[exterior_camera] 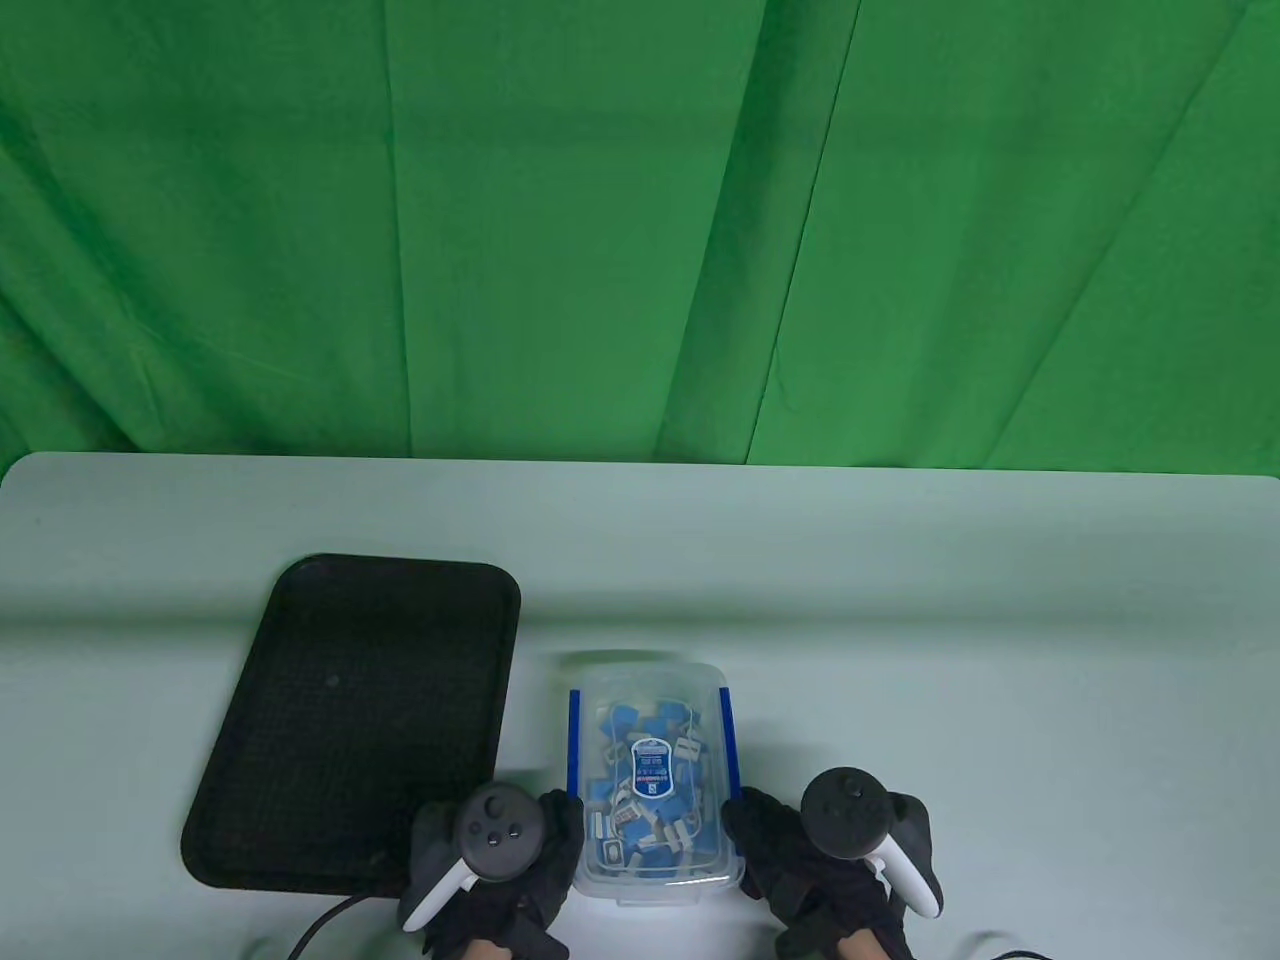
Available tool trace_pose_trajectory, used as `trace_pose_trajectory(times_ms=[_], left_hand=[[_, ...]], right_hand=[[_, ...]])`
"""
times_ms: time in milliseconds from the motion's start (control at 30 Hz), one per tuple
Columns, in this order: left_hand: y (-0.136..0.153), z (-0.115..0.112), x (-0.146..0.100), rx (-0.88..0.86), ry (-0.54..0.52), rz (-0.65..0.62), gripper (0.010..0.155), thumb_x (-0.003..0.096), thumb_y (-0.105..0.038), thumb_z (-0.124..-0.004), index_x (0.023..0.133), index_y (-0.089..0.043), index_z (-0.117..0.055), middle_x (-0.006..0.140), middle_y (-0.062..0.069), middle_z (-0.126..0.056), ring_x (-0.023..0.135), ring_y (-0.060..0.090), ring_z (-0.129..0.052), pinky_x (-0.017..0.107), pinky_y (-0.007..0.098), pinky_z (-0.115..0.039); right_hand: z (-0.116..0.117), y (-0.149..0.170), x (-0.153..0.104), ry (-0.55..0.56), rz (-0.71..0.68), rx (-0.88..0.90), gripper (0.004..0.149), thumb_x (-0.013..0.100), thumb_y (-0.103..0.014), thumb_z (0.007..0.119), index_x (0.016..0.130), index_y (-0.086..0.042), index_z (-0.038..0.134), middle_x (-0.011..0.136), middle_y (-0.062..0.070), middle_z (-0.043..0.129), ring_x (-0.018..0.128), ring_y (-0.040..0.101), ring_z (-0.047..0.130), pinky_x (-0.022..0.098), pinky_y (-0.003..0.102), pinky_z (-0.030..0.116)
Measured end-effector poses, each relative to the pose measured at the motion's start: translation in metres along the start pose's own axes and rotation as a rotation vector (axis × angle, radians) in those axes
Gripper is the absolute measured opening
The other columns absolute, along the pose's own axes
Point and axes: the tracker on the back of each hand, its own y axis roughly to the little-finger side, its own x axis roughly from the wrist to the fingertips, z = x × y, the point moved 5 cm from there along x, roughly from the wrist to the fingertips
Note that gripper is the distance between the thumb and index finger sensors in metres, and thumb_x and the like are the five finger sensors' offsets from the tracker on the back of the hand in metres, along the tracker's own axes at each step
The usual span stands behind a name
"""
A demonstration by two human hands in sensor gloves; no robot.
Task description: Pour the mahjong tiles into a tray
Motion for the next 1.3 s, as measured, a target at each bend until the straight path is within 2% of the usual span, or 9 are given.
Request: trace_pose_trajectory(times_ms=[400, 700, 800, 1000, 1233, 1300], left_hand=[[-0.004, 0.001, -0.001, 0.041, -0.027, -0.003, 0.068, 0.0629, -0.035, -0.045, 0.092, 0.018, -0.075, 0.053, 0.011, -0.108, 0.028, 0.019, -0.111, 0.018, 0.032, -0.092], [-0.005, 0.001, -0.001, 0.032, -0.03, -0.004, 0.067, 0.0629, -0.034, -0.045, 0.092, 0.019, -0.075, 0.052, 0.012, -0.109, 0.027, 0.018, -0.112, 0.018, 0.031, -0.093], [-0.005, 0.001, -0.002, 0.025, -0.027, -0.005, 0.067, 0.063, -0.034, -0.045, 0.092, 0.019, -0.075, 0.053, 0.011, -0.109, 0.028, 0.018, -0.112, 0.018, 0.031, -0.093], [-0.003, 0.002, -0.002, 0.004, -0.02, -0.004, 0.067, 0.063, -0.034, -0.045, 0.093, 0.018, -0.074, 0.053, 0.011, -0.109, 0.028, 0.018, -0.112, 0.018, 0.031, -0.093], [0.004, 0.001, -0.003, -0.082, 0.017, 0.016, 0.066, 0.0636, -0.034, -0.045, 0.094, 0.017, -0.072, 0.055, 0.012, -0.109, 0.03, 0.019, -0.113, 0.019, 0.031, -0.094], [0.006, 0.0, -0.002, -0.113, 0.055, 0.04, 0.065, 0.064, -0.034, -0.045, 0.096, 0.017, -0.07, 0.057, 0.013, -0.108, 0.032, 0.019, -0.113, 0.021, 0.032, -0.093]], right_hand=[[-0.001, 0.001, 0.0, 0.06, -0.003, 0.015, 0.063, 0.068, -0.041, 0.044, 0.109, 0.003, 0.061, 0.078, 0.01, 0.092, 0.062, 0.022, 0.096, 0.066, 0.05, 0.076], [-0.001, 0.006, 0.0, 0.073, 0.024, 0.055, 0.061, 0.068, -0.039, 0.045, 0.109, 0.002, 0.061, 0.078, 0.009, 0.093, 0.061, 0.022, 0.097, 0.066, 0.05, 0.077], [0.0, 0.01, 0.001, 0.038, 0.017, 0.108, 0.06, 0.068, -0.04, 0.046, 0.109, 0.001, 0.062, 0.079, 0.009, 0.093, 0.062, 0.022, 0.097, 0.066, 0.049, 0.076], [-0.001, 0.01, -0.001, 0.057, 0.015, 0.083, 0.06, 0.068, -0.041, 0.046, 0.109, 0.0, 0.062, 0.079, 0.007, 0.092, 0.062, 0.021, 0.096, 0.066, 0.048, 0.076], [-0.002, 0.01, -0.001, 0.058, 0.016, 0.083, 0.06, 0.068, -0.04, 0.046, 0.109, 0.0, 0.062, 0.08, 0.008, 0.092, 0.062, 0.022, 0.096, 0.065, 0.049, 0.077], [-0.003, 0.01, -0.001, 0.059, 0.029, 0.073, 0.059, 0.068, -0.041, 0.046, 0.109, -0.001, 0.062, 0.08, 0.008, 0.092, 0.062, 0.022, 0.096, 0.065, 0.049, 0.077]])
